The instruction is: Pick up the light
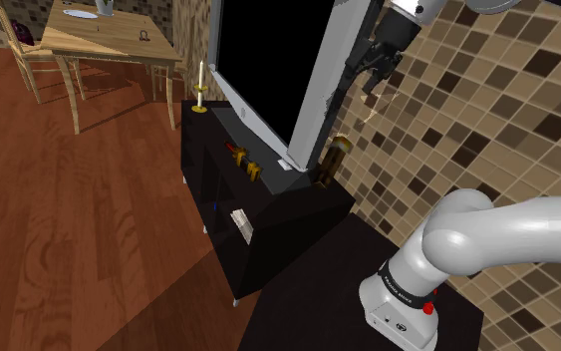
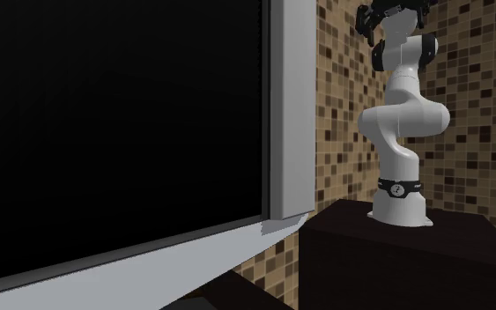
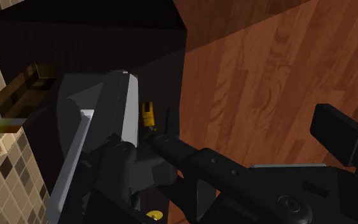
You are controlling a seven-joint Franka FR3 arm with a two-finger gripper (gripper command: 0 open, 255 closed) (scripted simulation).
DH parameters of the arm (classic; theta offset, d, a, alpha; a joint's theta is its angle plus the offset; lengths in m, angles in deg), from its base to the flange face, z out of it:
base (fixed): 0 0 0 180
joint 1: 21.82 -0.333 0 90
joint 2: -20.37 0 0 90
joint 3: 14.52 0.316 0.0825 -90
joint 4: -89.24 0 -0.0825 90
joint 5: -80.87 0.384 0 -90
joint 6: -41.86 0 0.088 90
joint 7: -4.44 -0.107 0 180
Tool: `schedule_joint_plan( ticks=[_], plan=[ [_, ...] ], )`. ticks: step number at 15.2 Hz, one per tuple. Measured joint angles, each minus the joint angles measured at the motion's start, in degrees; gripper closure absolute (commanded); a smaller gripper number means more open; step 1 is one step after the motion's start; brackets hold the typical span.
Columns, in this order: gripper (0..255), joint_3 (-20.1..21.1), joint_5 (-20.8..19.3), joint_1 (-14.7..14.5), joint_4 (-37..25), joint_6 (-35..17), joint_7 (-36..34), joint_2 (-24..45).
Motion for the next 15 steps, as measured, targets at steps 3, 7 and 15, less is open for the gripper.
schedule_joint_plan(
  ticks=[3, 7, 15],
  plan=[
    [0, -1.22, -0.74, 0.33, 1.08, -1.25, 1.47, 0.47],
    [0, -5.18, -3.03, 1.38, 3.58, -5.38, 6.14, 2.97],
    [0, -13.29, -6.87, 3.19, 5.79, -14.03, 15.62, 10.76]
  ],
)
